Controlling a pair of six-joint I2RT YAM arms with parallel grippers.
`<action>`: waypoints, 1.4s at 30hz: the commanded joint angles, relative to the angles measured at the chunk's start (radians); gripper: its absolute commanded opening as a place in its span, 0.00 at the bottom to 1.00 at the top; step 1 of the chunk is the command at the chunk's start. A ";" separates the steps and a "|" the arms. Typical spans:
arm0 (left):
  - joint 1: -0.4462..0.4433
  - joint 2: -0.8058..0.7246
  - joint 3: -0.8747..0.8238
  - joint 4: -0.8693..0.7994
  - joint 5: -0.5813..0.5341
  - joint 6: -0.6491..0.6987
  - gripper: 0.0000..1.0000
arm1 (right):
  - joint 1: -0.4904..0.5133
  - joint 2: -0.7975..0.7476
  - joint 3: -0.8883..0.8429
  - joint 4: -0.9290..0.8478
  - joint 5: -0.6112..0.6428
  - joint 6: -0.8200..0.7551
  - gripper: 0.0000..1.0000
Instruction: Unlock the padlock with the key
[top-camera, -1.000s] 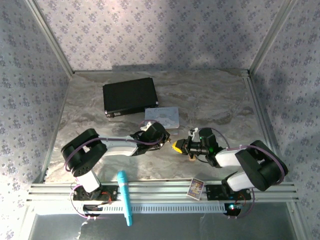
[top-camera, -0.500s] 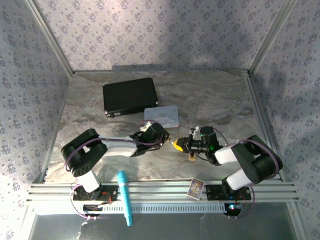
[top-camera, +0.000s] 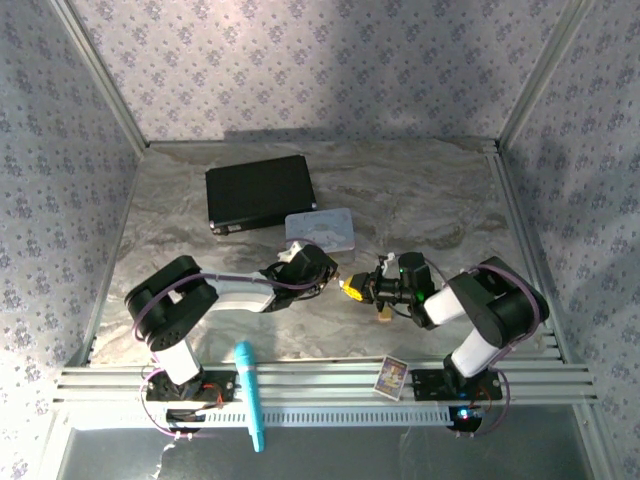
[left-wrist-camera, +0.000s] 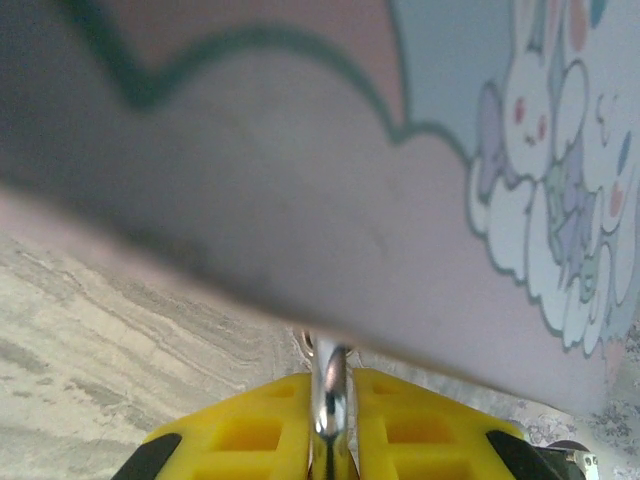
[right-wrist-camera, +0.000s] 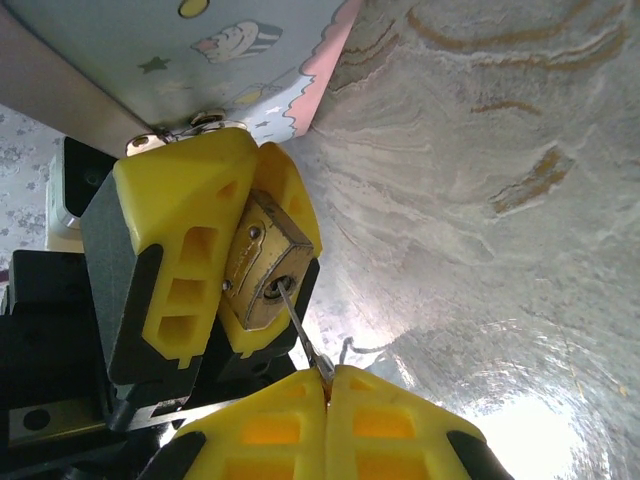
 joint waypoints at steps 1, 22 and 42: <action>-0.027 0.011 -0.004 0.044 0.115 -0.010 0.06 | -0.019 0.021 0.048 0.073 -0.007 0.016 0.00; -0.023 0.047 -0.012 0.154 0.203 -0.029 0.00 | -0.113 0.092 0.065 0.088 -0.098 -0.016 0.00; -0.032 0.075 0.032 0.130 0.211 0.007 0.00 | -0.096 0.109 0.121 0.109 -0.114 0.002 0.00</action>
